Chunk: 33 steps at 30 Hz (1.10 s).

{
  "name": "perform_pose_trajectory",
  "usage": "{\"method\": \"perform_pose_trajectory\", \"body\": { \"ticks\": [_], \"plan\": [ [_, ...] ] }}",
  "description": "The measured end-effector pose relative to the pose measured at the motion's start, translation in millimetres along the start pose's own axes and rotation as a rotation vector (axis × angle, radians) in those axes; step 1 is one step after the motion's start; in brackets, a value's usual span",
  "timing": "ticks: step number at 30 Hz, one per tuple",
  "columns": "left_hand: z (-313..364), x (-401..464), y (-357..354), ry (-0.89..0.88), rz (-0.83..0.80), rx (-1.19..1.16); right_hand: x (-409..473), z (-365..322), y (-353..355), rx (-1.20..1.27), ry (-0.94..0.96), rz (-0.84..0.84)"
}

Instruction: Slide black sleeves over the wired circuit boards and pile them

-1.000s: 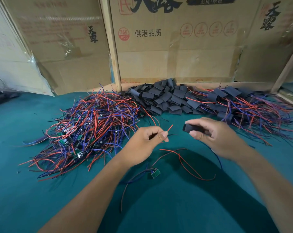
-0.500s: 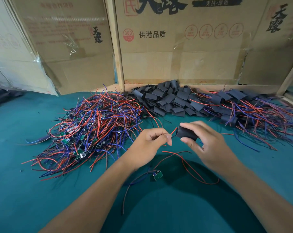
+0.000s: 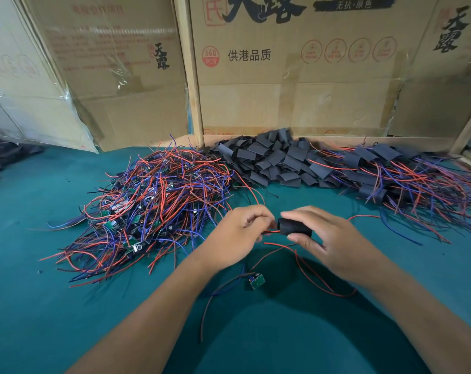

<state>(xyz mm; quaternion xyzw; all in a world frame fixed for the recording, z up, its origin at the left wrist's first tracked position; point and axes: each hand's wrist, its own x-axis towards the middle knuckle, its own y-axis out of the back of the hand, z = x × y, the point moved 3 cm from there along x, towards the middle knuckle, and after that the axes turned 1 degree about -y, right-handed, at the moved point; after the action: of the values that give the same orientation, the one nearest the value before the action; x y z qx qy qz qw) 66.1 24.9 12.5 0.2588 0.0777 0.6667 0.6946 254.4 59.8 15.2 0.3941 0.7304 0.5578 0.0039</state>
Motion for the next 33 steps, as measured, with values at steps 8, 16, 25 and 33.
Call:
{"method": "perform_pose_trajectory", "body": {
  "ticks": [8, 16, 25, 33],
  "plan": [
    [7.0, -7.1, 49.6, -0.159, -0.087, 0.501, -1.3, 7.2, -7.8, -0.012, -0.034, -0.040],
    [-20.3, -9.3, 52.3, -0.054, -0.321, 0.854, -1.6, 8.0, -10.1, -0.033, -0.055, -0.067],
    [-12.4, -4.1, 49.9, -0.199, -0.153, 0.914, -0.6, 6.1, -8.8, -0.104, -0.064, -0.101],
    [5.4, -8.2, 28.3, -0.314, -0.055, 0.764, 2.7, -0.1, 1.5, -0.366, -0.054, -0.017]
  ]
}}
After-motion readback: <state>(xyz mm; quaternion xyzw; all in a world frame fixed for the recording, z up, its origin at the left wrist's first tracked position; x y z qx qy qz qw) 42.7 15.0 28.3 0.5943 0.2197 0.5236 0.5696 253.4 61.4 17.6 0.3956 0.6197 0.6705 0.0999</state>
